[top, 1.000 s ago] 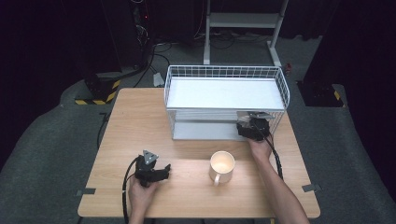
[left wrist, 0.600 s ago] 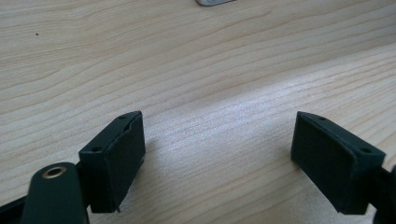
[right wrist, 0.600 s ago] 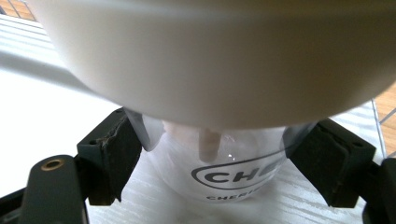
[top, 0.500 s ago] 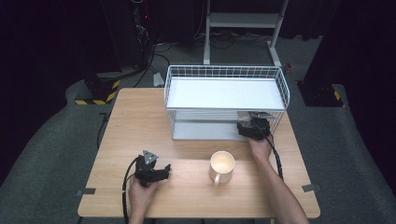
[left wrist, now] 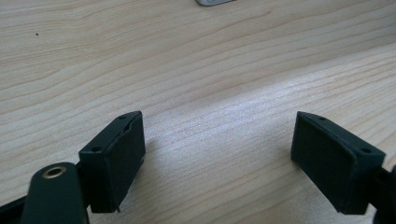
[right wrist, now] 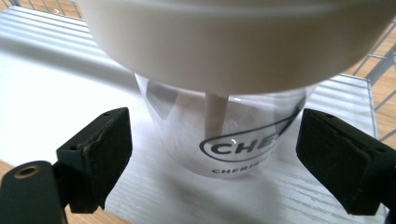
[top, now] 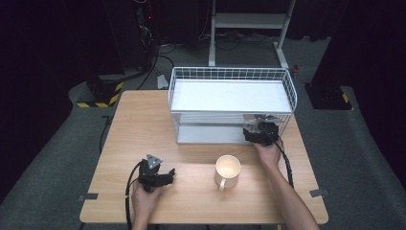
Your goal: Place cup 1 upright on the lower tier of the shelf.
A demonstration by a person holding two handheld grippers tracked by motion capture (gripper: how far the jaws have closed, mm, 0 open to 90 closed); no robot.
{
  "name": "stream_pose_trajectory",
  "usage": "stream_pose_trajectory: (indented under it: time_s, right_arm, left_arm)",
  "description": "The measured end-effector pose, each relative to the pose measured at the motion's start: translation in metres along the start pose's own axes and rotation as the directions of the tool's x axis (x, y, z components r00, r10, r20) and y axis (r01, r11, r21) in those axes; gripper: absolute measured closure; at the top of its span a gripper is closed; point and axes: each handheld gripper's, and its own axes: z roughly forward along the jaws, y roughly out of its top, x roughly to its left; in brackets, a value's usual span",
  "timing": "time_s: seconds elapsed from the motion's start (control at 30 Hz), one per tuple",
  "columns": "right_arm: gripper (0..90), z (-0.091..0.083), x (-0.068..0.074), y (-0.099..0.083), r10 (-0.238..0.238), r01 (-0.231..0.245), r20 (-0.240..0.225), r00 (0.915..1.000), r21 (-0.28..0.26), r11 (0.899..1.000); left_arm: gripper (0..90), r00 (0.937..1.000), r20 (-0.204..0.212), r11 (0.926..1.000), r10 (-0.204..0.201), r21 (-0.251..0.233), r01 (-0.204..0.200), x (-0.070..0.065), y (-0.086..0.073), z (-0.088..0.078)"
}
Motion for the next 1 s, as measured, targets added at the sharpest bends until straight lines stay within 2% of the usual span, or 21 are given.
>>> stream_pose_trajectory:
  time_s: [0.1,0.13,0.23,0.47,1.0]
  right_arm:
    - [11.1,-0.003,-0.001,-0.002,0.003,-0.003,0.002,1.0,-0.002,1.0]
    - [11.1,-0.003,-0.003,-0.003,-0.017,0.017,-0.002,0.9999,-0.01,1.0]
    - [11.6,-0.007,-0.001,-0.005,0.01,-0.01,-0.001,1.0,-0.005,1.0]
    - [12.7,-0.016,-0.001,-0.006,-0.009,0.009,-0.003,1.0,0.0,1.0]
    - [15.0,-0.046,-0.001,-0.016,0.016,-0.018,-0.034,0.9993,-0.045,0.999]
  left_arm:
    - [17.9,1.0,-0.001,1.0,0.002,0.0,-0.002,0.0,0.0,0.0]
    - [17.9,1.0,0.0,1.0,0.0,0.0,0.0,0.0,0.0,0.0]
    - [17.9,1.0,-0.001,1.0,0.001,-0.002,-0.001,0.0,0.0,0.0]
    - [17.9,1.0,-0.001,1.0,0.003,-0.001,-0.003,0.0,0.0,0.0]
    - [17.9,1.0,-0.001,1.0,0.003,-0.001,-0.003,0.0,0.0,0.0]
